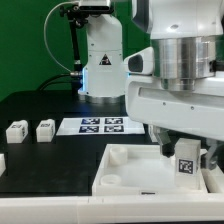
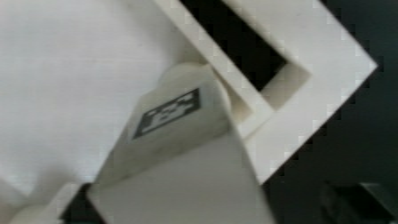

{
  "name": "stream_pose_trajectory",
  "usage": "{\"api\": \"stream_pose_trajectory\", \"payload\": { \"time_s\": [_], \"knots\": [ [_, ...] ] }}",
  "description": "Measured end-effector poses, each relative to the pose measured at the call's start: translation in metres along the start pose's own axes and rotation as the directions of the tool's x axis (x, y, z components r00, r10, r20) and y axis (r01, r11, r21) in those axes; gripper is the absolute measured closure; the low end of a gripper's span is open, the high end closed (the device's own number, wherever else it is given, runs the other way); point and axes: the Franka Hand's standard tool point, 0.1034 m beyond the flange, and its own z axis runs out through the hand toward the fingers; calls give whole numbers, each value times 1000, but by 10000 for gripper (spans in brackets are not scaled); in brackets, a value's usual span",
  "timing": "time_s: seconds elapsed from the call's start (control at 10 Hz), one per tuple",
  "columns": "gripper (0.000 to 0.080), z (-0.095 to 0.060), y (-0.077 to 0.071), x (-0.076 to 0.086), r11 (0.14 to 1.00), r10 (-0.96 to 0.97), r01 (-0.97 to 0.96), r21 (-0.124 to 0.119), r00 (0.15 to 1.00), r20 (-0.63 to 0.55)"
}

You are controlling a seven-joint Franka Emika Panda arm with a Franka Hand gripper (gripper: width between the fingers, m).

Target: Assemble one leg

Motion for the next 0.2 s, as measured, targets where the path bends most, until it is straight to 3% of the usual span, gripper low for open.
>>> {"api": "stream_pose_trajectory", "payload": {
  "time_s": [0.1, 0.2],
  "knots": [
    [176, -6, -5, -3, 1000, -2, 2, 11, 1000, 1],
    [176, -14, -9, -5, 1000, 3, -3, 26, 1000, 5]
  ]
}}
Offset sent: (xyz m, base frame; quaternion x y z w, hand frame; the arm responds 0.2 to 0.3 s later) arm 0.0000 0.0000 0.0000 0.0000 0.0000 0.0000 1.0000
